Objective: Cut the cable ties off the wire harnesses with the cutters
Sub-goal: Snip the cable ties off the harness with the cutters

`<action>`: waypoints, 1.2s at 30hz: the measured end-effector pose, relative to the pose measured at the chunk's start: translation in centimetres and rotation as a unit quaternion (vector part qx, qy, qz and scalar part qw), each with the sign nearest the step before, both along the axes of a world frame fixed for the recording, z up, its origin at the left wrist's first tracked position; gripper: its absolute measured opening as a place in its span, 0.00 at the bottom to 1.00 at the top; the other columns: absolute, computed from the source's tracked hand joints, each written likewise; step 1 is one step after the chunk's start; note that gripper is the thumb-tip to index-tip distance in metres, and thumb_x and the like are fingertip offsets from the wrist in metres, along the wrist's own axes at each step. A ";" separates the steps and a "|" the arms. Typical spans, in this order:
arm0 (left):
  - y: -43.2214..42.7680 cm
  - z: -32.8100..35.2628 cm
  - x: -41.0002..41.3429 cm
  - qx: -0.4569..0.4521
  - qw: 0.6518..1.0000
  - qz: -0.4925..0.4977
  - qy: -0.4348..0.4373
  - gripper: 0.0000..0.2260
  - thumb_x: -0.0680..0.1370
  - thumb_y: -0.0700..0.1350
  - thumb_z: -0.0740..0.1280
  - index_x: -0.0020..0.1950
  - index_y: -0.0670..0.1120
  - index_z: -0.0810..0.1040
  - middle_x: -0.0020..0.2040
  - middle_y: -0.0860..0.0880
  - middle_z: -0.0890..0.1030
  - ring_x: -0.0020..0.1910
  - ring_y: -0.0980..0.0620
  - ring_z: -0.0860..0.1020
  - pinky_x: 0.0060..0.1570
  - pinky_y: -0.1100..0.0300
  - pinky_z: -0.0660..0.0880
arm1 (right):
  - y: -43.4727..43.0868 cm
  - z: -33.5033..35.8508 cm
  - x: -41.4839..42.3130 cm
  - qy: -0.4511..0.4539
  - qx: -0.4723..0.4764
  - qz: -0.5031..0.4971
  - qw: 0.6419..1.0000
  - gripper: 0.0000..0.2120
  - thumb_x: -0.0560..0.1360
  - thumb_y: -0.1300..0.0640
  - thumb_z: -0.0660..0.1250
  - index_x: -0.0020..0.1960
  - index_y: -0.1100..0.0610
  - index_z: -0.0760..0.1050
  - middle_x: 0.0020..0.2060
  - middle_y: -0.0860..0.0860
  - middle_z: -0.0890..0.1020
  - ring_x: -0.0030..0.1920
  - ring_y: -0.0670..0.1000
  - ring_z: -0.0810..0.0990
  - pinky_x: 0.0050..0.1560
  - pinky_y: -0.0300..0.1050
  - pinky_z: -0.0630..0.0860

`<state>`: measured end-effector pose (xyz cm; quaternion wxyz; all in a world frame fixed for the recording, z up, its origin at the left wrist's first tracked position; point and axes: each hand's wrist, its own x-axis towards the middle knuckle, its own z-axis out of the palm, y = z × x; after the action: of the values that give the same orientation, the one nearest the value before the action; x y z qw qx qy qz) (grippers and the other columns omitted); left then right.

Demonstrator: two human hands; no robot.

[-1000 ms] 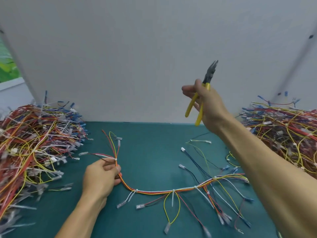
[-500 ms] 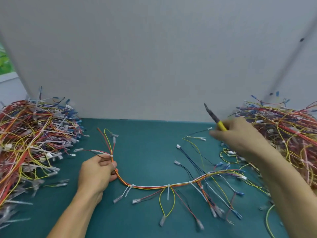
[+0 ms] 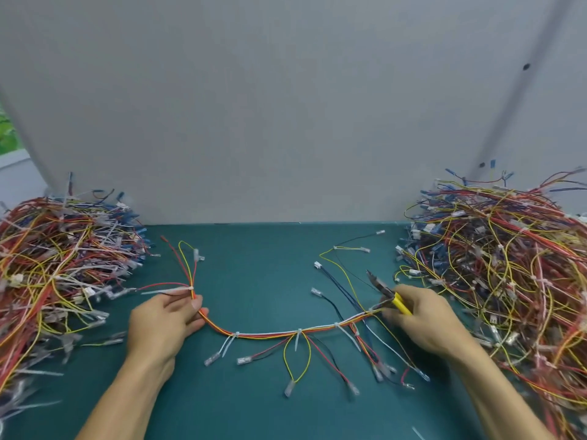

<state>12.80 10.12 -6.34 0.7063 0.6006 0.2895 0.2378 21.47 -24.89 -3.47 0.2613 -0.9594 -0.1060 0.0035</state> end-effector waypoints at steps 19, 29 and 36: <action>0.7 0.8 -0.3 -0.063 0.997 -0.002 -0.047 0.10 0.78 0.30 0.62 0.46 0.45 0.76 0.44 0.47 0.80 0.33 0.54 0.83 0.32 0.63 0.81 | 1.1 0.2 -0.1 -0.056 0.143 0.028 0.988 0.10 0.67 0.55 0.78 0.37 0.51 0.76 0.31 0.46 0.79 0.35 0.42 0.76 0.35 0.38 0.68; -0.2 1.6 -0.4 -0.058 0.997 -0.038 -0.016 0.10 0.76 0.29 0.64 0.46 0.43 0.79 0.41 0.48 0.81 0.29 0.56 0.80 0.31 0.64 0.80 | 1.2 0.3 -0.2 -0.042 0.124 0.027 0.991 0.10 0.66 0.56 0.78 0.37 0.50 0.76 0.31 0.47 0.80 0.36 0.43 0.76 0.36 0.38 0.67; -0.2 1.5 -0.2 -0.024 0.999 -0.035 0.018 0.10 0.75 0.29 0.65 0.45 0.44 0.80 0.40 0.47 0.82 0.32 0.52 0.79 0.29 0.65 0.78 | 1.3 0.1 -0.2 -0.020 0.097 0.021 0.995 0.10 0.67 0.56 0.78 0.37 0.50 0.76 0.30 0.44 0.80 0.37 0.43 0.78 0.37 0.39 0.68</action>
<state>12.58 9.94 -4.82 0.7226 0.5978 0.2870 0.1951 21.27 -23.61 -3.33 0.3510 -0.9269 -0.1315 -0.0208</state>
